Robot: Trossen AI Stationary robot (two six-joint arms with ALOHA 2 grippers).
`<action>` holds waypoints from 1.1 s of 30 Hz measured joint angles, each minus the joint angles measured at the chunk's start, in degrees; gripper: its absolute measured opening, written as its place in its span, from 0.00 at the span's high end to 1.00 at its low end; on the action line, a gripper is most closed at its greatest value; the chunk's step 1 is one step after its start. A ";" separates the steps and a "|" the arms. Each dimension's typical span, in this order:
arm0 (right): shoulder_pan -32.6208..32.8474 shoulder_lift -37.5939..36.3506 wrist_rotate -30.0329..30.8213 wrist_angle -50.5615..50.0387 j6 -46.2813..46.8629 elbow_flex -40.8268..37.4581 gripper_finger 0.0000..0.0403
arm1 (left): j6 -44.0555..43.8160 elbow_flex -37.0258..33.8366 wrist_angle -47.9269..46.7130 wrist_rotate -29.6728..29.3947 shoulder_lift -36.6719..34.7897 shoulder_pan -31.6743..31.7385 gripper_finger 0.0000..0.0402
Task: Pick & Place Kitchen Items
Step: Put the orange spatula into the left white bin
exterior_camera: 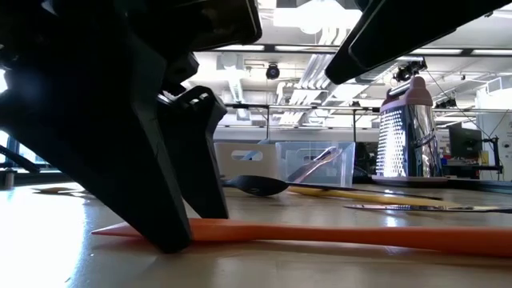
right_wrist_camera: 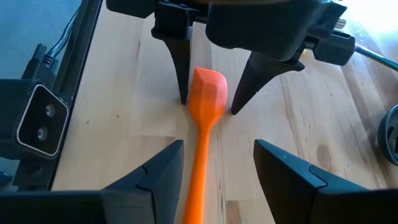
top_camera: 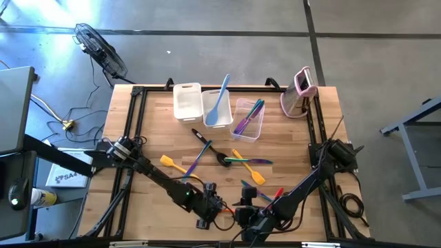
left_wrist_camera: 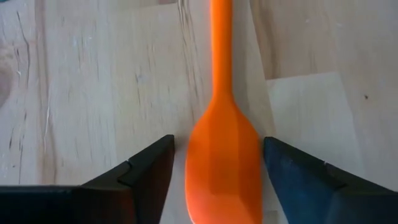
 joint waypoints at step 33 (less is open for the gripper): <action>0.04 0.00 -0.24 -0.22 0.34 0.00 0.53 | 0.38 0.22 0.77 2.14 1.59 0.09 0.63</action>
